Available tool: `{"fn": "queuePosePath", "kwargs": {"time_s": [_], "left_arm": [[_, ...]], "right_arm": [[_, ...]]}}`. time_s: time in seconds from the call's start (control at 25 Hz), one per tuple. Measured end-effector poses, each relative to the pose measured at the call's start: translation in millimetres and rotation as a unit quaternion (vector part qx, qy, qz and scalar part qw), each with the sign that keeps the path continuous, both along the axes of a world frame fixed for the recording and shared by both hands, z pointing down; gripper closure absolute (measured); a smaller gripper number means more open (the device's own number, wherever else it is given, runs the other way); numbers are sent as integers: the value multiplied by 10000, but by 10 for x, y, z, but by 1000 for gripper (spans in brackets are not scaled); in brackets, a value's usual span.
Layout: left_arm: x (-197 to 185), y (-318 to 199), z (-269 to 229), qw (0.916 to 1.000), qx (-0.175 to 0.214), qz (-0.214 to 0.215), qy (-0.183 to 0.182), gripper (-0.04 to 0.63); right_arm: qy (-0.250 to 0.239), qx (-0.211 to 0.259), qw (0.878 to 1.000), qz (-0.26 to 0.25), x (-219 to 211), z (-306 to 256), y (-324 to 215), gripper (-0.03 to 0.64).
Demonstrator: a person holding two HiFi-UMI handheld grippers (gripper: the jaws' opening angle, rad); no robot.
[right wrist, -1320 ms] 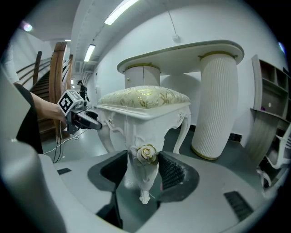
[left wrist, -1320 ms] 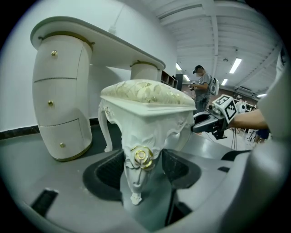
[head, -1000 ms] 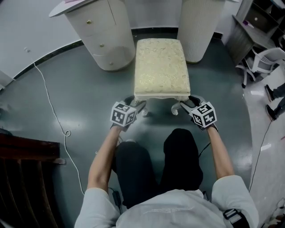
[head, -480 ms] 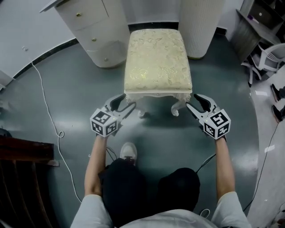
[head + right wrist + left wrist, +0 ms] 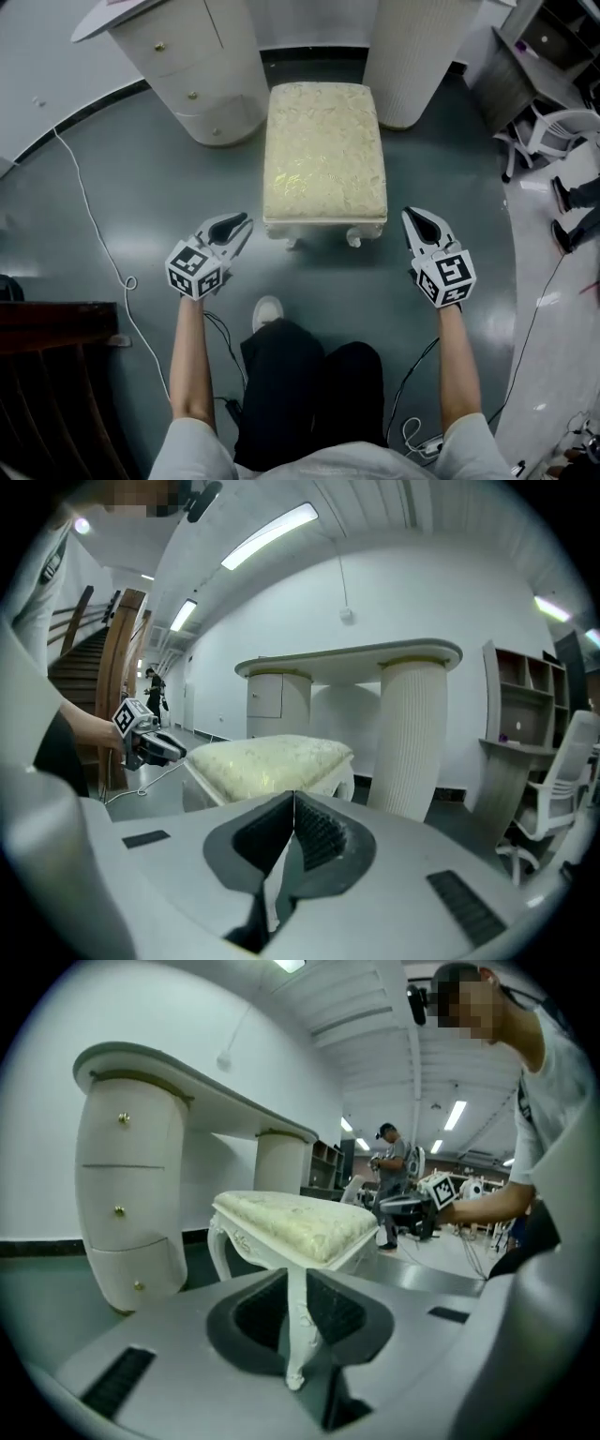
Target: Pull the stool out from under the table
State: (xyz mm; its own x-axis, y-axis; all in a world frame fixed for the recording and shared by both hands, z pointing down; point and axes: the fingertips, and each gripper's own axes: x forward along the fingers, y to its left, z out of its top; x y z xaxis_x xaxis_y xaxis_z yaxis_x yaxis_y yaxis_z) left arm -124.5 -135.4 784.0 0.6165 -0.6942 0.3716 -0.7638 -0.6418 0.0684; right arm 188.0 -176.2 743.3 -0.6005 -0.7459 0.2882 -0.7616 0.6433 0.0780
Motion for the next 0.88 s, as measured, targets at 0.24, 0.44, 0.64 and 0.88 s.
{"fn": "queuePosePath", "kwargs": {"time_s": [0.24,0.44,0.64,0.88], "left_arm": [[-24,41,-1182,9963,-158,-546,-640,577],[186,-12,-2650,9934,140,-907,-689,577],[393,91,-4196,9900,586,-1072,-708,577],[572,206,-5699,9833,1182,-1105,-833,577]], "right_arm": [[188,-10,9998,72,-168,-1350,42,601],[480,-18,9988,-30,-193,-2668,173,601],[642,164,9976,-218,-167,-4108,288,601],[830,639,9938,-362,-156,-5589,384,601]]}}
